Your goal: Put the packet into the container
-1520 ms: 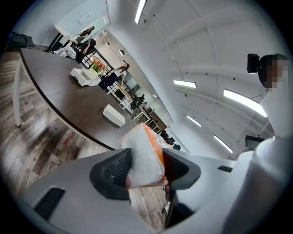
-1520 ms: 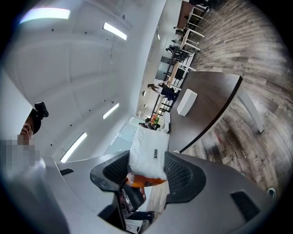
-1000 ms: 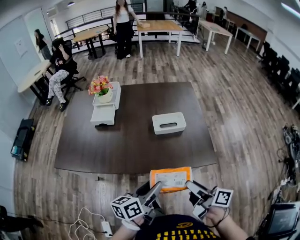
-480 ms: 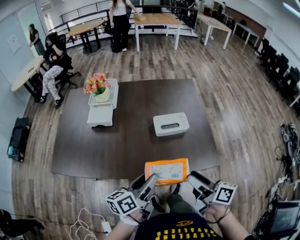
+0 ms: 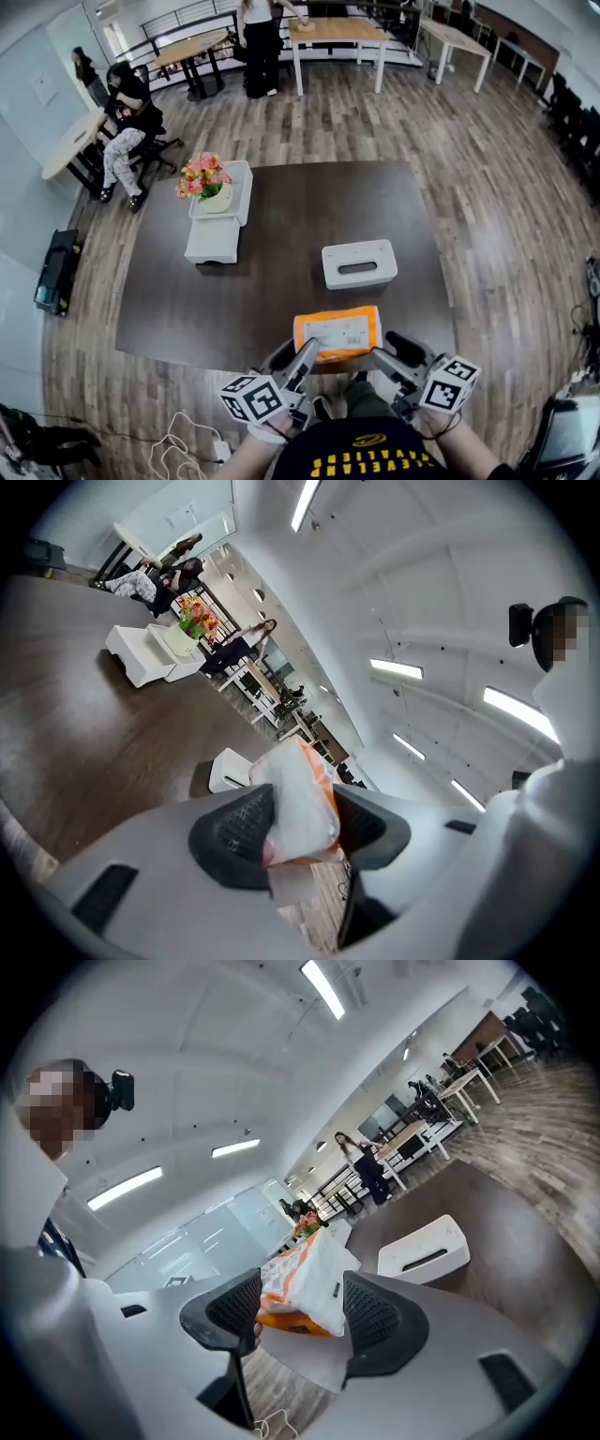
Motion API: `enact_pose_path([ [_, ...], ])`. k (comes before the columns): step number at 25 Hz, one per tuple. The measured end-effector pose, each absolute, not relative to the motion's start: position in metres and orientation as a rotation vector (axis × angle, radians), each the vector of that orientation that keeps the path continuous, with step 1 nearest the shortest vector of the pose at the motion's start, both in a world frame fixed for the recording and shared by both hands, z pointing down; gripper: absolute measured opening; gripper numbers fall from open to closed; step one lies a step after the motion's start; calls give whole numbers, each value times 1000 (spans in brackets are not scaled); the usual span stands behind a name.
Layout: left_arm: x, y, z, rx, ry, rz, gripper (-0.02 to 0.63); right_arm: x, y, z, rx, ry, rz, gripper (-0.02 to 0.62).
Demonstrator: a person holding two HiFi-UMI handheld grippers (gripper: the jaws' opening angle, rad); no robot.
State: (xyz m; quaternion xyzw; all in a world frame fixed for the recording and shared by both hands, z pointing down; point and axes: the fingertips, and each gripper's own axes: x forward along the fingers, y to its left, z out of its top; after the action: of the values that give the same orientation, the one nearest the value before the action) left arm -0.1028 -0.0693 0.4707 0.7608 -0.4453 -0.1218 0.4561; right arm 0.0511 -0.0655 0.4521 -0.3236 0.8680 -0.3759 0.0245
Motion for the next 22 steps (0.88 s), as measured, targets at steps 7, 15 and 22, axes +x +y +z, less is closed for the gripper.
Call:
enact_pose_path([
  [7, -81, -130, 482, 1838, -1160, -267, 184, 63, -129, 461, -1009, 2852, -1091, 281],
  [15, -51, -174, 484, 1842, -1192, -247, 184, 87, -180, 479, -1008, 2862, -1150, 202],
  [22, -34, -200, 492, 1813, -1222, -225, 186, 105, -214, 494, -983, 2835, -1234, 164],
])
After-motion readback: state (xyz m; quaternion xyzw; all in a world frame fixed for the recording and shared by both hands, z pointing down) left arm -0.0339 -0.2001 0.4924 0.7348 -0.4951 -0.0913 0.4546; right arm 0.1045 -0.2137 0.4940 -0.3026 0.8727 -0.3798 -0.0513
